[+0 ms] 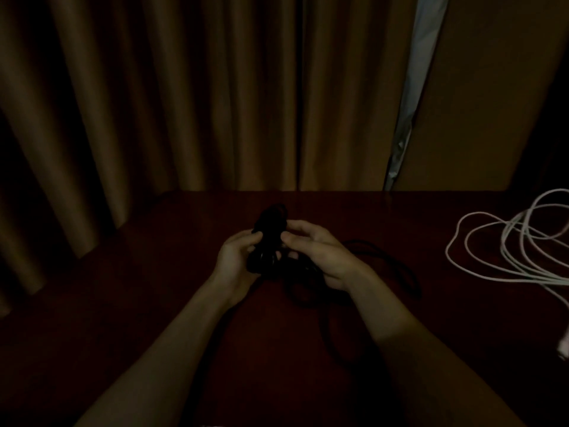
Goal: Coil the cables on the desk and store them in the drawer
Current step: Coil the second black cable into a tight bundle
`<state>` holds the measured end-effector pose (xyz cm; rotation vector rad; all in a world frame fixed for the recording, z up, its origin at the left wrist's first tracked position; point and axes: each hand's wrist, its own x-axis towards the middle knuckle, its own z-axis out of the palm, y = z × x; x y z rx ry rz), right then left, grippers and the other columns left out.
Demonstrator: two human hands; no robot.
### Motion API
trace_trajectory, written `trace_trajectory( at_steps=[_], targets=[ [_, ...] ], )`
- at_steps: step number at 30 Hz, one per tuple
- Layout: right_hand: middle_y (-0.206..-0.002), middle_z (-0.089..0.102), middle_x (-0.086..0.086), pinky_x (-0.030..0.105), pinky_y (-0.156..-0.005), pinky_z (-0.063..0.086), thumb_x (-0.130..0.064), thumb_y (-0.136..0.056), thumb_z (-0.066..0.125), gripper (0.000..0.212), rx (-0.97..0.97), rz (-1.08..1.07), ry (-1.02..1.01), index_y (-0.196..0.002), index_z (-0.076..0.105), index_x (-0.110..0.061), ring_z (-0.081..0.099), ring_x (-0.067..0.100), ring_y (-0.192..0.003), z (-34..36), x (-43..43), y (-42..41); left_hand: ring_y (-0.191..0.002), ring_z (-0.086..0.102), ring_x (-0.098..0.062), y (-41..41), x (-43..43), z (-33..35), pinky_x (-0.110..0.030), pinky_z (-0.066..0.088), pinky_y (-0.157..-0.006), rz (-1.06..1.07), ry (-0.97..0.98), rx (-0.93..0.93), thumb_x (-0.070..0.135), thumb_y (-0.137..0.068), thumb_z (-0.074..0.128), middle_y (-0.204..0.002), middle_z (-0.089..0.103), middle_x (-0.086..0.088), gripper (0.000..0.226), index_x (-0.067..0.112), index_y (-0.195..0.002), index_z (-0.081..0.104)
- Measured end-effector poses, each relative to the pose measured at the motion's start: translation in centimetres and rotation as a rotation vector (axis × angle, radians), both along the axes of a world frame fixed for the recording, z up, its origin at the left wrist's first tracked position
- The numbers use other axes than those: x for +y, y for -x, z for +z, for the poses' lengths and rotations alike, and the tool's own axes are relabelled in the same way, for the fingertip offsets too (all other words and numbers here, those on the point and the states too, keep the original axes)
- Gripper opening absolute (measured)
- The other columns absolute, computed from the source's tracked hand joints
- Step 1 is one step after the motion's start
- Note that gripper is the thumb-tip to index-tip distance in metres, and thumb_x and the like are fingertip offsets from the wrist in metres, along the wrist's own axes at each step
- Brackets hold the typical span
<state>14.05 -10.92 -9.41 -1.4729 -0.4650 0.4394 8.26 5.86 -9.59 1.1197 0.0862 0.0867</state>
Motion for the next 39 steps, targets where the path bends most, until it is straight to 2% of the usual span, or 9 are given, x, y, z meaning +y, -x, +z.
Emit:
trace_trajectory(
  at_steps=[4, 10, 15, 18, 23, 28, 32, 36, 39],
  targets=[
    [-0.102, 0.073, 0.005, 0.03, -0.075, 0.058, -0.028, -0.101, 0.066, 0.033, 0.027, 0.044, -0.016, -0.13, 0.063, -0.014, 0.07, 0.015, -0.085, 0.0, -0.1, 0.1, -0.073, 0.066, -0.018, 0.1, -0.5, 0.0, -0.027, 0.055, -0.065, -0.087, 0.073, 0.033, 0.019, -0.105, 0.044, -0.098, 0.07, -0.01, 0.035, 0.002, -0.131, 0.06],
    [-0.072, 0.066, -0.002, 0.02, -0.054, 0.048, -0.034, -0.102, 0.062, 0.024, -0.065, 0.028, 0.053, -0.095, 0.062, -0.011, 0.062, 0.007, -0.062, -0.2, -0.4, 0.4, -0.074, 0.063, -0.016, -0.1, -0.2, -0.3, -0.024, 0.053, -0.065, -0.157, -0.085, -0.01, 0.041, -0.1, 0.055, -0.098, 0.07, -0.007, 0.045, 0.006, -0.127, 0.064],
    [-0.085, 0.059, 0.004, 0.021, -0.08, 0.057, -0.029, -0.103, 0.062, 0.022, -0.224, -0.086, 0.067, -0.091, 0.062, -0.011, 0.066, 0.01, -0.079, -0.5, -0.1, 0.4, -0.105, 0.072, -0.009, 0.0, -1.2, -1.1, -0.022, 0.057, -0.082, 0.125, -0.501, -0.175, 0.047, -0.087, 0.072, -0.117, 0.074, 0.004, 0.047, 0.022, -0.127, 0.068],
    [-0.08, 0.055, 0.006, 0.028, -0.071, 0.054, -0.035, -0.099, 0.068, 0.038, -0.243, -0.151, 0.072, -0.094, 0.062, 0.002, 0.06, 0.016, -0.074, -0.5, 0.0, 0.3, -0.111, 0.061, 0.013, 0.2, -1.4, -1.0, -0.008, 0.051, -0.085, 0.214, -0.719, -0.29, 0.034, -0.089, 0.079, -0.125, 0.064, 0.02, 0.054, 0.03, -0.137, 0.056],
    [-0.075, 0.06, 0.004, 0.032, -0.068, 0.055, -0.032, -0.092, 0.077, 0.032, -0.246, -0.221, 0.043, -0.092, 0.059, -0.006, 0.064, 0.017, -0.072, -0.5, 0.3, 0.2, -0.109, 0.066, 0.009, 0.5, -1.6, -1.0, -0.011, 0.052, -0.083, 0.157, -0.776, -0.373, 0.014, -0.092, 0.078, -0.116, 0.07, 0.023, 0.049, 0.032, -0.133, 0.057],
    [-0.085, 0.065, 0.01, 0.025, -0.08, 0.059, -0.025, -0.096, 0.073, 0.027, -0.211, -0.169, 0.026, -0.104, 0.059, -0.003, 0.069, 0.017, -0.083, -0.5, 0.4, 0.3, -0.106, 0.07, 0.0, 0.3, -1.4, -1.1, -0.015, 0.055, -0.08, 0.152, -0.667, -0.312, 0.015, -0.101, 0.066, -0.117, 0.072, 0.013, 0.031, 0.024, -0.131, 0.063],
    [-0.1, 0.072, 0.026, 0.04, -0.09, 0.059, -0.019, -0.097, 0.071, 0.028, -0.153, -0.088, 0.02, -0.114, 0.056, -0.002, 0.07, 0.028, -0.092, -0.4, 0.1, -0.2, -0.1, 0.075, -0.014, -0.5, -0.3, -0.9, -0.025, 0.058, -0.078, 0.094, -0.361, -0.054, 0.012, -0.101, 0.064, -0.123, 0.071, -0.009, 0.033, 0.012, -0.134, 0.059],
    [-0.098, 0.075, 0.016, 0.02, -0.068, 0.055, -0.025, -0.095, 0.073, 0.028, -0.101, -0.081, 0.028, -0.109, 0.056, -0.007, 0.071, 0.021, -0.09, -0.1, -0.2, -0.1, -0.087, 0.075, -0.02, -0.7, 0.4, -0.4, -0.029, 0.059, -0.076, -0.056, -0.152, -0.012, 0.009, -0.102, 0.057, -0.103, 0.076, -0.012, 0.018, 0.002, -0.113, 0.069],
    [-0.11, 0.076, 0.014, 0.024, -0.078, 0.054, -0.043, -0.092, 0.074, 0.046, -0.098, -0.065, 0.081, -0.118, 0.066, -0.004, 0.073, 0.024, -0.103, -0.2, -0.4, -0.5, -0.086, 0.075, -0.019, -0.6, 0.3, 0.0, -0.026, 0.06, -0.076, -0.106, -0.054, 0.011, 0.012, -0.103, 0.055, -0.096, 0.078, -0.007, 0.018, 0.005, -0.106, 0.071]
  ],
)
